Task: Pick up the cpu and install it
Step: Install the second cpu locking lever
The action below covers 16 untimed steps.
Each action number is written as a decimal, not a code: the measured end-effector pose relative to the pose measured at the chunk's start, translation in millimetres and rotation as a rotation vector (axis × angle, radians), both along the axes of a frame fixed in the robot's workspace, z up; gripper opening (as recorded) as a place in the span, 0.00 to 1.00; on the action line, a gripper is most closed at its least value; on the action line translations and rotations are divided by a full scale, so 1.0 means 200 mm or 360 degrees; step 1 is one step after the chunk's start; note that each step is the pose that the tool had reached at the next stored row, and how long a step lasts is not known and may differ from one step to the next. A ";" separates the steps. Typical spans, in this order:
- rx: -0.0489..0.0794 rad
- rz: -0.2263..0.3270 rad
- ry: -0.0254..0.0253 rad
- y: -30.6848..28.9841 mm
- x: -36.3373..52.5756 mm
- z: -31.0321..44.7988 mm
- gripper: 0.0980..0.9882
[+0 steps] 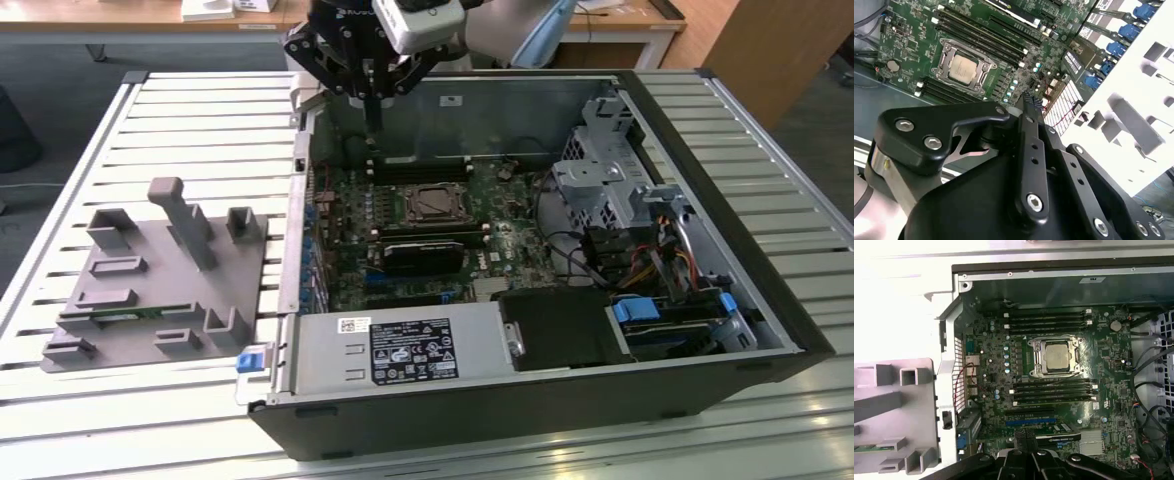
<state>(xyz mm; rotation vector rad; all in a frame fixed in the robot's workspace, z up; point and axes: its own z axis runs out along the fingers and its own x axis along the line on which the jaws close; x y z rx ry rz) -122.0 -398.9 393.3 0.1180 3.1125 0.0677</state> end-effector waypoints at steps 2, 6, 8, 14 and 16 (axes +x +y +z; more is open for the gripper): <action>0.0000 0.0000 0.00000 0.000 0.000 0.000 0.01; 0.0000 0.0000 0.00000 0.000 0.000 0.000 0.01; 0.0000 0.0000 0.00000 0.000 0.000 0.000 0.01; 0.0000 0.0000 0.00001 0.004 0.004 -0.001 0.01; 0.0000 0.0000 0.00001 0.017 0.015 -0.004 0.01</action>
